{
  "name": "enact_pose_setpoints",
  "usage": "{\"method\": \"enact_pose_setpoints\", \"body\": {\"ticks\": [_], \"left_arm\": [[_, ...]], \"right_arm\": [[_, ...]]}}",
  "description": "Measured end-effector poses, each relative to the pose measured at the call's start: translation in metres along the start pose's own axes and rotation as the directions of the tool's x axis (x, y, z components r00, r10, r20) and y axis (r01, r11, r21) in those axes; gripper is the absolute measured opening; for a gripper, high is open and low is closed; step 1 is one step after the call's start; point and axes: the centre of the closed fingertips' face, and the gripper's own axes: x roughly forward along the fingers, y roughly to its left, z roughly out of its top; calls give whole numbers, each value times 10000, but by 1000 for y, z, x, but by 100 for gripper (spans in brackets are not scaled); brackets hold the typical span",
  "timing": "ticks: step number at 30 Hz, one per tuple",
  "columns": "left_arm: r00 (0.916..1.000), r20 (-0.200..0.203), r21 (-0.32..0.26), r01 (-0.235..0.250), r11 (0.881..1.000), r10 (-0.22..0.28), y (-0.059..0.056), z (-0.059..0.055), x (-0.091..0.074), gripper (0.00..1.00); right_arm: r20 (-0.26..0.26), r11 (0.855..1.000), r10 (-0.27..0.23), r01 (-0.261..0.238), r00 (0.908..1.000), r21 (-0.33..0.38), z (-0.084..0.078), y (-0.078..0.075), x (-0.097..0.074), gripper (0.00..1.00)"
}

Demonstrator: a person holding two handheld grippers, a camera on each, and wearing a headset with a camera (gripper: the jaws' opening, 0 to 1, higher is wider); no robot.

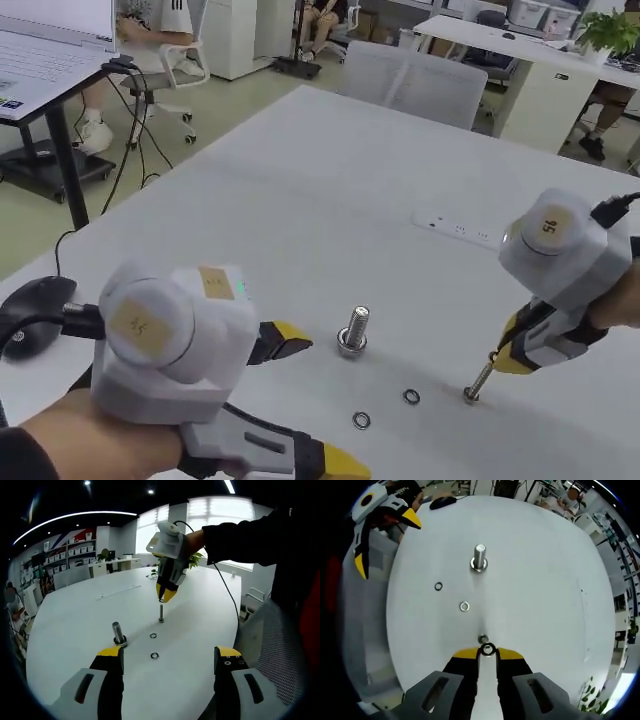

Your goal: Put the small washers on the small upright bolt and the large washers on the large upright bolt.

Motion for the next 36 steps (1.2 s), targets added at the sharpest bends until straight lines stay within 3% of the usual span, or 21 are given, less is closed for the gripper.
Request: {"method": "enact_pose_setpoints", "body": {"ticks": [36], "left_arm": [[9999,-117,-80,-42,10000,41,4,-3,4,72]], "right_arm": [[-131,9996,280,-280,9995,19,-3,-4,15,14]]}}
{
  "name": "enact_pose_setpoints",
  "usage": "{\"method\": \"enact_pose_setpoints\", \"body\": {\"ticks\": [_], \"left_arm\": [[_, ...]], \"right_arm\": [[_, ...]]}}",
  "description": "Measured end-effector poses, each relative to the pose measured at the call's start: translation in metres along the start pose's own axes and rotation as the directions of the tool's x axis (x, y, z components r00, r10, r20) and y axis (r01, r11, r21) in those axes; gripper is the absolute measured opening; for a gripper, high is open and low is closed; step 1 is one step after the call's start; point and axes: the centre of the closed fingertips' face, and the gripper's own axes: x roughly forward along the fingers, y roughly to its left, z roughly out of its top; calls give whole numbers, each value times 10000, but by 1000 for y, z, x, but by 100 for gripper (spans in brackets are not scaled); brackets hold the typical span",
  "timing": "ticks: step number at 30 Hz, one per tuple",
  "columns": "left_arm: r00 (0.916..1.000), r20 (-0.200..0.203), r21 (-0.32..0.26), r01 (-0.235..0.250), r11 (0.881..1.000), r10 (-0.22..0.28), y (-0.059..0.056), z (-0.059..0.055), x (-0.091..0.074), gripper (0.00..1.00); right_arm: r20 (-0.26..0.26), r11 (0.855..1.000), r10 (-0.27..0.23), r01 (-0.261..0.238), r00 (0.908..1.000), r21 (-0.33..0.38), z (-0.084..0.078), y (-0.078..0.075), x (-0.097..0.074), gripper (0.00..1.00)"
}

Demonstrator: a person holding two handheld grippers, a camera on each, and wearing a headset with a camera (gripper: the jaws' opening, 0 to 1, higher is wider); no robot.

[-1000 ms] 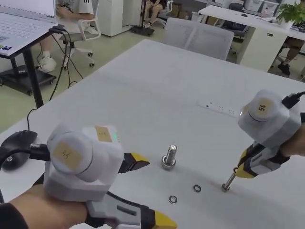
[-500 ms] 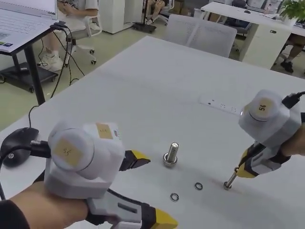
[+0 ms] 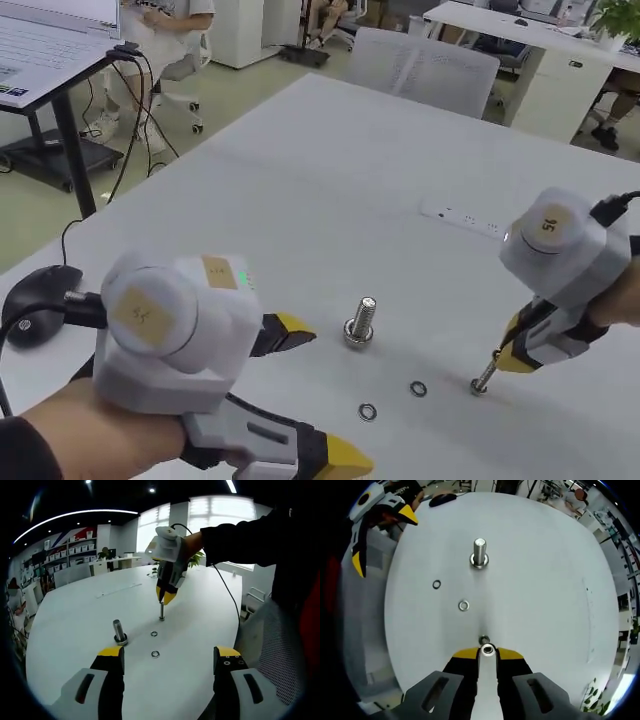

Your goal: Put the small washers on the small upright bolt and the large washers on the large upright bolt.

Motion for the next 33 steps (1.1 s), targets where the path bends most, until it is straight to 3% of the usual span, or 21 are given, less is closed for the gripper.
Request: {"method": "enact_pose_setpoints", "body": {"ticks": [13,33], "left_arm": [[10000,28,-15,-19,10000,19,1,0,0,72],[10000,-19,-46,-60,10000,60,1,-1,-1,72]], "right_arm": [[-153,9999,115,-115,9998,11,1,1,7,14],[-479,9990,445,-442,9979,79,-6,4,36,14]]}}
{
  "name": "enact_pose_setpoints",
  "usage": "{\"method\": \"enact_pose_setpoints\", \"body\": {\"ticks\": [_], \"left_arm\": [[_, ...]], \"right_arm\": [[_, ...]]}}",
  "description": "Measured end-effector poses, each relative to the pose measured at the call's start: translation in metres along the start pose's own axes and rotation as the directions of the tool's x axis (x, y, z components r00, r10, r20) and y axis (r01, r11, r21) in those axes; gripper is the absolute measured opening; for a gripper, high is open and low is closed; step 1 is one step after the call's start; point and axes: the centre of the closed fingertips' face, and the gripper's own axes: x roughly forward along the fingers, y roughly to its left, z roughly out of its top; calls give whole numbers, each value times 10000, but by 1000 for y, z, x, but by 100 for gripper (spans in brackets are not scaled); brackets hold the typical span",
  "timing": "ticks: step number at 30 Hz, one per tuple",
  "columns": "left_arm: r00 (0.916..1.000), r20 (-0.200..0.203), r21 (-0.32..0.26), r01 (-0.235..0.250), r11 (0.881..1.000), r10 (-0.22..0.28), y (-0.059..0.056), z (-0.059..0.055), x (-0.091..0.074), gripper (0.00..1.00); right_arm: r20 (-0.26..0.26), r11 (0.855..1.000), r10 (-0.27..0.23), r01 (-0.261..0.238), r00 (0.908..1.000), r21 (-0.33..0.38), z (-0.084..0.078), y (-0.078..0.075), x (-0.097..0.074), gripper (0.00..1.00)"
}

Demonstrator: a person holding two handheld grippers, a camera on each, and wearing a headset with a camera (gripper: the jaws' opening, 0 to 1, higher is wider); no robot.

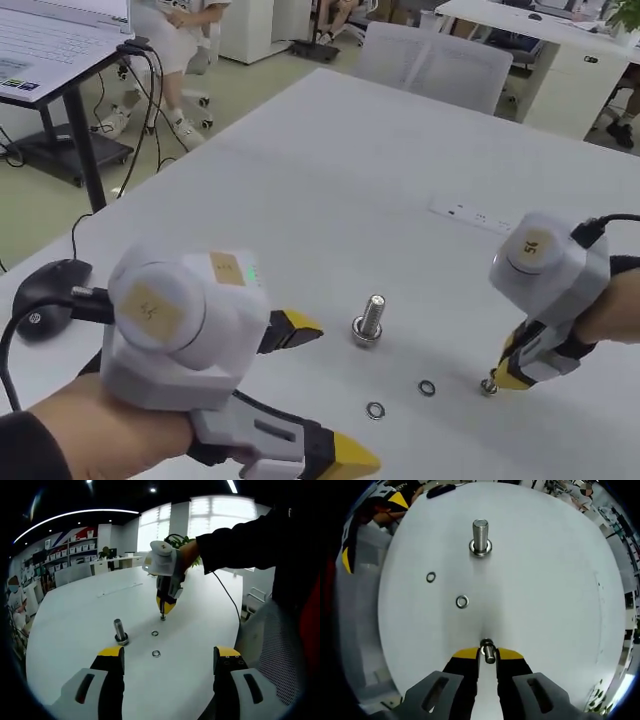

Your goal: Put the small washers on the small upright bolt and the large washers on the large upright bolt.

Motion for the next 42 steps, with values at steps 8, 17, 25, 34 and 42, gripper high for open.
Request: {"method": "enact_pose_setpoints", "body": {"ticks": [8,17,25,34,42], "left_arm": [[10000,-32,-28,-29,10000,29,0,-1,0,72],[10000,-59,-39,-37,10000,37,0,-1,0,72],[10000,-60,-43,-56,10000,56,0,-1,0,72],[10000,-56,-60,-77,10000,77,1,-1,0,72],[9999,-88,-38,-71,10000,70,2,-1,0,72]], "right_arm": [[-157,9999,48,-50,9999,-100,-2,-2,7,14],[-261,9998,91,-95,9996,-174,-4,-4,13,14],[-276,9998,84,-89,9996,-197,-4,-5,15,14],[-266,9997,87,-92,9996,-205,-3,-5,16,16],[-102,9999,2,-3,9999,-166,-1,-8,13,20]]}}
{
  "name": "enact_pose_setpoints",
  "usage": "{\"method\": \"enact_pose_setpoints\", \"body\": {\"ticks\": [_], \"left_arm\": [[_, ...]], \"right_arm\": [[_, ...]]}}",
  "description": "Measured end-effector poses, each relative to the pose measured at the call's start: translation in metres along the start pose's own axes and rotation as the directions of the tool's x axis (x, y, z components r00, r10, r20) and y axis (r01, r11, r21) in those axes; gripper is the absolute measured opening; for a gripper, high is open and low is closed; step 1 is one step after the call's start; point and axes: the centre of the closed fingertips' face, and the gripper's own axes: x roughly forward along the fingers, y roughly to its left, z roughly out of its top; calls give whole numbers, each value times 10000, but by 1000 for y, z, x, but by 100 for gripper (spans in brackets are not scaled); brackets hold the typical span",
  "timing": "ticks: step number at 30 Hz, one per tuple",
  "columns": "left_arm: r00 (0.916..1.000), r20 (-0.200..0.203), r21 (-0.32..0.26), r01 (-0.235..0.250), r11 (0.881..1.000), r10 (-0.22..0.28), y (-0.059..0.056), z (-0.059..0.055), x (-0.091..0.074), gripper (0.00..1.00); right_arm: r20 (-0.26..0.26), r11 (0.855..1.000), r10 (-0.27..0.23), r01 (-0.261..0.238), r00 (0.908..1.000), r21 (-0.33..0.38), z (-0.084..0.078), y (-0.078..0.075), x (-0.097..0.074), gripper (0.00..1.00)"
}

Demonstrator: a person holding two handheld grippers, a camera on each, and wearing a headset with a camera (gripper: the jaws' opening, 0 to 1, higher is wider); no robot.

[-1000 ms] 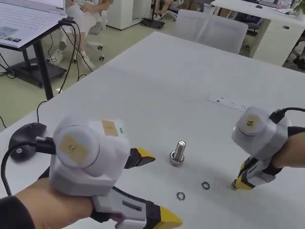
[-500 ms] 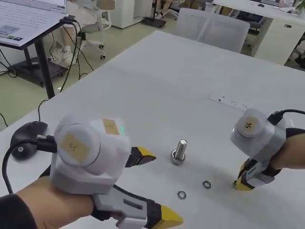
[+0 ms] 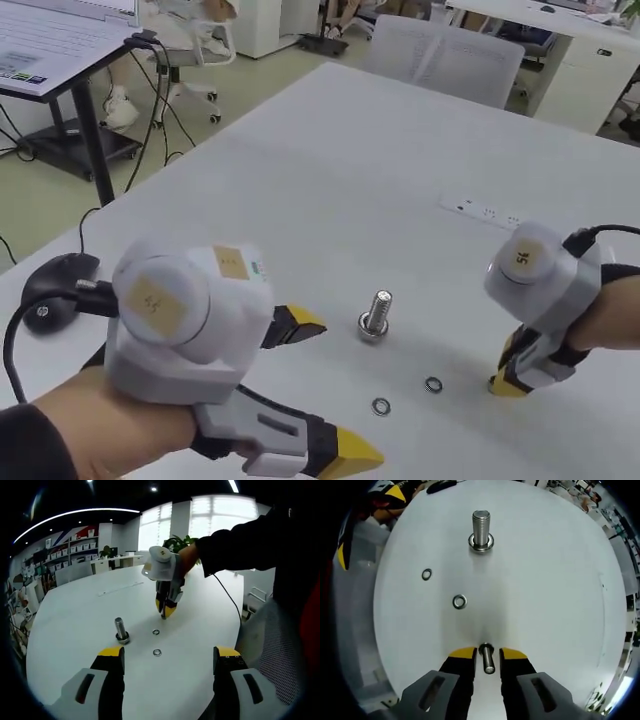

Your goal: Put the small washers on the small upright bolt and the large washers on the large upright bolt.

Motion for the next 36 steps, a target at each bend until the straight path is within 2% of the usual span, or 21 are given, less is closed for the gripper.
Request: {"method": "enact_pose_setpoints", "body": {"ticks": [11,27,36], "left_arm": [[10000,-8,22,24,10000,-24,-1,1,1,72],[10000,10,89,96,9999,-96,-3,1,1,72],[10000,16,142,91,9999,-91,-3,2,1,72]], "right_arm": [[324,9996,-196,188,9993,230,-2,0,-5,35],[469,9966,-418,383,9980,733,-20,-1,-16,39],[444,9945,-494,450,9978,944,-32,4,-22,39]]}}
